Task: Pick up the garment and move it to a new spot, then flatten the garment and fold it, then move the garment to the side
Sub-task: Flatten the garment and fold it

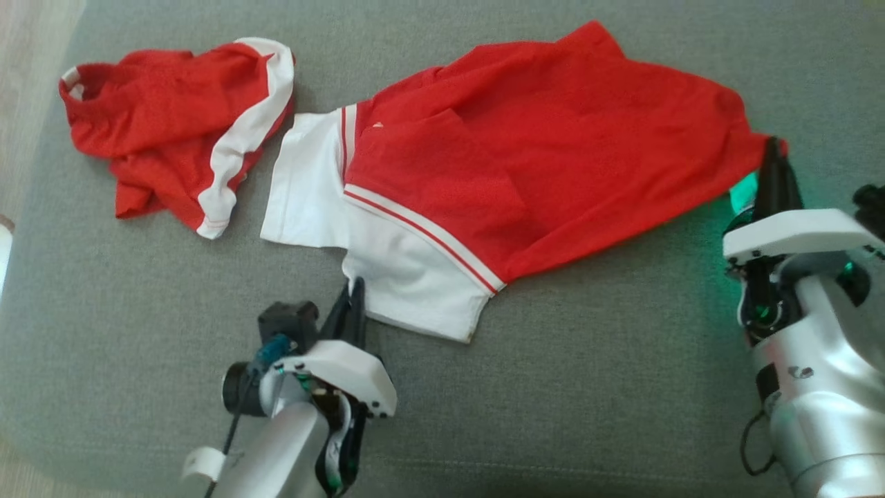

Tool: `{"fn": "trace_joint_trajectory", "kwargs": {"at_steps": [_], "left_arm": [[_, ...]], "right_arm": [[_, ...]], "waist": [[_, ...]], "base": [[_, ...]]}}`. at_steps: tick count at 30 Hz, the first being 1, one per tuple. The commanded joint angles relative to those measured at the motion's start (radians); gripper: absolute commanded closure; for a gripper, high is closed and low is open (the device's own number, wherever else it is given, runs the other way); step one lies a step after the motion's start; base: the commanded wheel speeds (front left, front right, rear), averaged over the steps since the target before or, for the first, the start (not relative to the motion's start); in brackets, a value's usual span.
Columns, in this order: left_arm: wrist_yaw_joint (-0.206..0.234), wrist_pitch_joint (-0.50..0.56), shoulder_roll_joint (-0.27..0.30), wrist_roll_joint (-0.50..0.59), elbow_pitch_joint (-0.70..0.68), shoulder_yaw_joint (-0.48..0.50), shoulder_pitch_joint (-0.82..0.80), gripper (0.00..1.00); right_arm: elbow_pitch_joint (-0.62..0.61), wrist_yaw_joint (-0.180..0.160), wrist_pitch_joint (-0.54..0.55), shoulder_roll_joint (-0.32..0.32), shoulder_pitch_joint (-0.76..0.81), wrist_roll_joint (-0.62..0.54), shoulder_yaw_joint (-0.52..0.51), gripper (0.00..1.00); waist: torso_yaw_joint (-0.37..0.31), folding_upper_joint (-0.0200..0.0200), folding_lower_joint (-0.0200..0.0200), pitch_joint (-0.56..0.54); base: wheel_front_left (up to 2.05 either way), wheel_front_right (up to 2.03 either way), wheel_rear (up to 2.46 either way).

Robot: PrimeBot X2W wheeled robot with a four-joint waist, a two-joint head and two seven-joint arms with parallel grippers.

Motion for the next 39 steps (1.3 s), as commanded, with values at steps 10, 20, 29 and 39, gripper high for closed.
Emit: {"fn": "trace_joint_trajectory", "kwargs": {"at_steps": [10,20,29,39], "left_arm": [[-0.047,-0.005,0.018,0.091,-0.215,0.218,-0.109,1.00],[-0.091,0.006,0.170,0.169,-0.412,0.376,-0.292,1.00],[-0.067,0.219,0.239,0.196,-0.513,0.383,-0.514,1.00],[-0.004,0.127,0.178,0.293,-0.223,0.343,-0.860,1.00]], "right_arm": [[-0.271,0.008,-0.009,-0.070,0.052,-0.108,0.049,1.00],[-0.480,0.008,0.051,-0.182,-0.024,-0.079,0.180,1.00],[-0.648,0.008,0.268,-0.284,-0.173,-0.042,0.167,1.00],[-0.310,0.008,0.166,-0.227,-0.524,-0.103,0.126,1.00]], "waist": [[-0.088,0.0000,0.0000,-0.169],[-0.158,0.0000,0.0000,-0.274],[-0.154,0.0000,0.0000,-0.150],[-0.153,0.0000,0.0000,0.048]], "base": [[0.00,0.00,0.00],[0.00,0.00,0.00],[0.00,0.00,0.00],[0.00,0.00,0.00]]}}
